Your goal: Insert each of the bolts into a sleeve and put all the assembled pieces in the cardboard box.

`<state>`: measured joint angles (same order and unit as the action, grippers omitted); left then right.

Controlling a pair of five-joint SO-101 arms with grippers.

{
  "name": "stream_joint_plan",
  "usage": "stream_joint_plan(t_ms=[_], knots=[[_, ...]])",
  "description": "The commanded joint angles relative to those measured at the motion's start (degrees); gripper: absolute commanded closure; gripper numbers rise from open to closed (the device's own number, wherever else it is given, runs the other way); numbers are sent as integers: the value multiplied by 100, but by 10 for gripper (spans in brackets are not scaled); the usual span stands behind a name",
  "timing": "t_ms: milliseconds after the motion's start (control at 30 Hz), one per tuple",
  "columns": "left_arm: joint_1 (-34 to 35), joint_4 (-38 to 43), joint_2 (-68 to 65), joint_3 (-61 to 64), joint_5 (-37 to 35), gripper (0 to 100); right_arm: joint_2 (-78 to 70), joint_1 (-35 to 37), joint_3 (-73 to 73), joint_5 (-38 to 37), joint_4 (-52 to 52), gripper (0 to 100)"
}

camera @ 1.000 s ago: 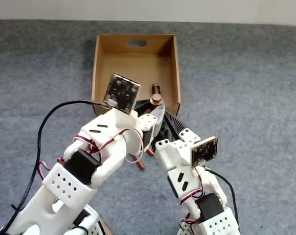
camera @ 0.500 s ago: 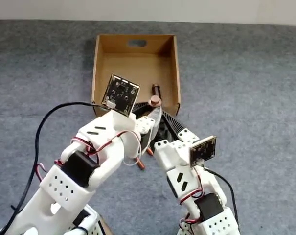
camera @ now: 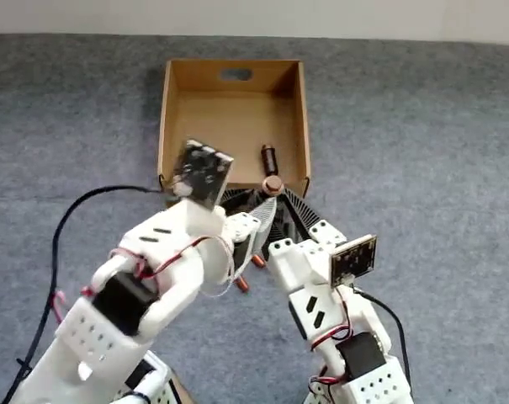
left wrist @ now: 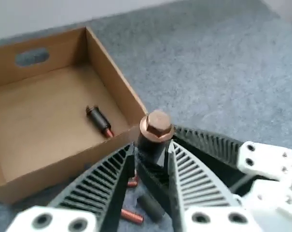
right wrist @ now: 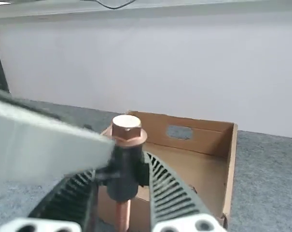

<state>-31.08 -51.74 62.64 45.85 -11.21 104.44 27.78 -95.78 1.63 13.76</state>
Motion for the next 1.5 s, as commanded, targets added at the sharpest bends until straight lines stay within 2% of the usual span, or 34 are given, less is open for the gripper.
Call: stream_joint_plan(t_ms=[0, 67, 133, 233, 333, 400, 467, 633, 833, 1067, 1233, 1300, 1467], knots=[[84, -255, 664, -48, 26, 878, 75, 4, -690, 44, -127, 990], [207, -396, 963, -48, 53, 889, 75, 4, -690, 44, -127, 990], [462, -422, 1182, 4, 404, 928, 75, 4, -690, 44, -127, 990], [1042, -440, 1437, 251, 1574, 976, 75, 4, -690, 44, -119, 990], [1974, -431, 1692, 813, 2848, 991, 75, -4, -690, 44, -119, 990], [2484, -422, 1903, 1297, 3200, 991, 75, -4, -690, 44, -40, 990], [2853, -246, 2035, 1842, 3226, 991, 75, -4, -690, 35, 40, 990], [3582, 862, 2070, 3459, 3226, 991, 75, -4, -690, 35, 75, 990], [3697, 1046, 2070, 4418, 2936, 991, 75, 4, -690, 35, 514, 990], [3732, 765, 2079, 4505, 2462, 991, 75, 4, -251, 35, 1226, 990], [3873, 642, 2070, 4418, 2453, 991, 75, 4, 338, 18, 1648, 989], [3873, 545, 2035, 4418, 2453, 991, 75, 4, 541, -246, 1736, 989], [3846, 554, 1147, 4048, 2585, 990, -505, 4, 1191, -519, 1815, 989]])
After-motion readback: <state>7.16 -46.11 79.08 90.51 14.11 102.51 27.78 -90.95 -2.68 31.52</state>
